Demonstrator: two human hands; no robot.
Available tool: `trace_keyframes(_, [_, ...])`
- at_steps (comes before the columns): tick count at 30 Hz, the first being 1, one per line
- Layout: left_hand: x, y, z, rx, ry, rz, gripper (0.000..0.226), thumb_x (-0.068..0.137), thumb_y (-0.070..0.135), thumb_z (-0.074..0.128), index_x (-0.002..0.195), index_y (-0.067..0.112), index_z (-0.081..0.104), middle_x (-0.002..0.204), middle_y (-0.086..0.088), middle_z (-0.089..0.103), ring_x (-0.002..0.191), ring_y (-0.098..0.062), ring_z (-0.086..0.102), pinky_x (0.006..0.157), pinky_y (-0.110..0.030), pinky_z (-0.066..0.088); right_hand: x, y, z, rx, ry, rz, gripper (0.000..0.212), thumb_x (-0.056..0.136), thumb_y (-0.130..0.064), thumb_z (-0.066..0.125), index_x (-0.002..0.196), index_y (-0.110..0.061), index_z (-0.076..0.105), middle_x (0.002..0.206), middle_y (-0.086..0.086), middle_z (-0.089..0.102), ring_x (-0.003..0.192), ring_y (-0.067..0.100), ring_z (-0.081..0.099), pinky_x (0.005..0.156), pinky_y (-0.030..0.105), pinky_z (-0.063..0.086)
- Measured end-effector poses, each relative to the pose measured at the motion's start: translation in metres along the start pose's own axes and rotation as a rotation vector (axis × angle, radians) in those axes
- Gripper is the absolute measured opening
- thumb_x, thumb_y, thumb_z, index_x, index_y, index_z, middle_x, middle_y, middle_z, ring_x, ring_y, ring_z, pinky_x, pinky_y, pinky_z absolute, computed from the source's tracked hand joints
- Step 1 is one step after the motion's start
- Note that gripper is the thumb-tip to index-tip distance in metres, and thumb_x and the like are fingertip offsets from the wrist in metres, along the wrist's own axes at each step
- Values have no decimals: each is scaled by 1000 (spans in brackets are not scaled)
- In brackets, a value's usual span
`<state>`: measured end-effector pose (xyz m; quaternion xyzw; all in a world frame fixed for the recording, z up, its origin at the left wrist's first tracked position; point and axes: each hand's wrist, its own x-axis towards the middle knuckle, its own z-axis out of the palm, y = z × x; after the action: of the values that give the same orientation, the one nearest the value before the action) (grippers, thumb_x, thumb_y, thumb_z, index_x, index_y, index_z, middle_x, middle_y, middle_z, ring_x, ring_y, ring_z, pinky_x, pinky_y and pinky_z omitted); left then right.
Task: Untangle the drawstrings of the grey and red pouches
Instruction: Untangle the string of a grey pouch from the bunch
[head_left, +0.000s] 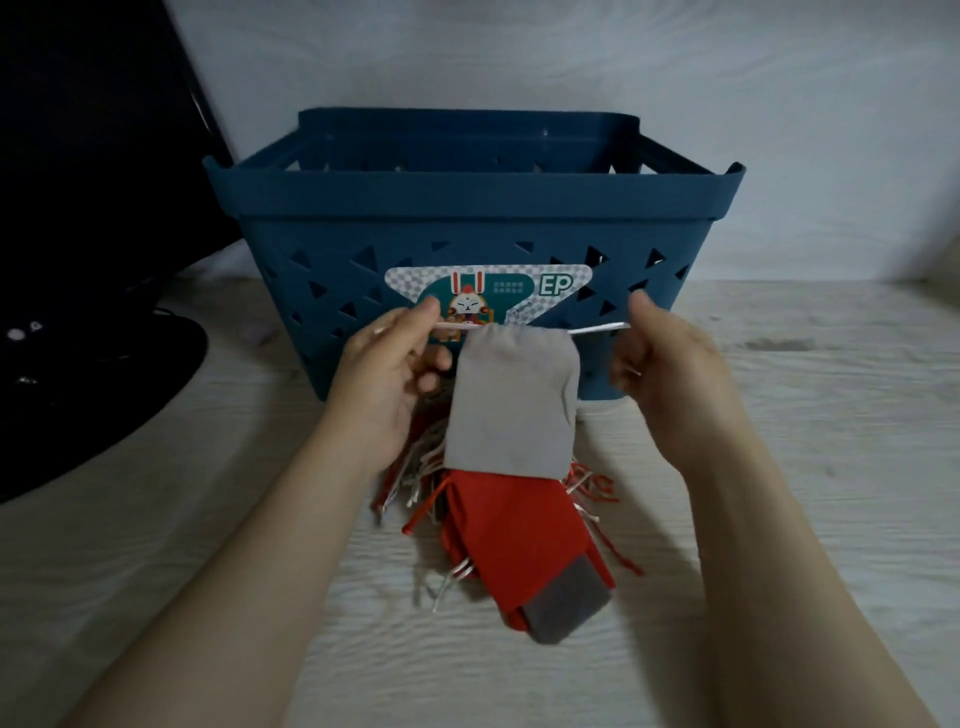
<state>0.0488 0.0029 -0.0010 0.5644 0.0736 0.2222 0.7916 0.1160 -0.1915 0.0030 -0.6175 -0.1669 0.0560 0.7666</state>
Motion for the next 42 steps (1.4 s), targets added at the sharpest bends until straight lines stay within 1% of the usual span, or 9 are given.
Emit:
trace_keyframes(5, [-3,5,-7,-689,-276,-305,36,70,21,67,44,14,42,76,3,70,41,0,53,28,-10,31,-5,-7,16,721,-116,170,40,80,-37,50,45,-18,50,77,1,72,87,16,69,72,26,56])
trace_keyframes(9, [-5,6,0,-732,-289,-290,41,85,29,51,47,16,42,51,7,45,38,-3,42,36,-13,36,-4,-5,17,1055,-52,122,43,89,-38,50,53,-17,45,48,-7,48,50,9,55,64,27,56])
trace_keyframes(11, [-8,7,7,-632,-199,-284,43,86,32,44,46,18,39,51,8,41,38,-3,36,38,-13,33,-3,-4,17,941,-16,123,46,93,-40,43,53,-18,44,48,-7,40,41,6,36,52,19,47])
trace_keyframes(14, [-14,5,16,-289,-103,-241,42,92,32,43,53,17,40,57,6,55,39,-5,39,37,-13,32,-9,-5,26,212,108,-75,40,97,-31,42,61,-16,49,49,-11,44,43,5,30,45,18,27])
trace_keyframes(22, [-25,13,26,297,-56,86,38,95,25,47,59,12,51,91,-12,51,35,-5,28,37,-14,22,-15,32,60,-797,-32,-620,18,81,-25,61,83,-15,76,71,-2,54,63,6,48,54,23,39])
trace_keyframes(26, [-30,10,28,251,-128,101,23,94,21,48,74,18,58,89,2,63,36,-4,29,37,-13,24,-18,28,61,-741,66,-536,15,87,-24,60,82,-18,73,64,-5,52,60,7,47,54,27,39])
trace_keyframes(33, [-28,-5,32,421,-257,93,21,86,5,60,95,23,53,91,7,64,51,4,53,49,-11,40,-21,1,52,53,-14,-189,23,97,-7,43,81,-11,58,48,-15,50,44,-3,44,46,9,35])
trace_keyframes(37, [-22,-9,30,531,-261,304,24,84,1,61,95,22,65,93,9,66,81,2,62,76,-16,47,-22,-2,54,47,-117,-353,19,94,-8,43,86,-10,60,59,-19,56,56,-4,48,56,9,38])
trace_keyframes(42, [-16,-10,24,859,-57,755,24,79,-5,58,94,7,72,92,14,54,75,9,53,72,-3,38,-26,-5,57,59,-178,-360,19,88,-5,46,83,-10,63,69,-16,64,65,-4,54,63,10,42])
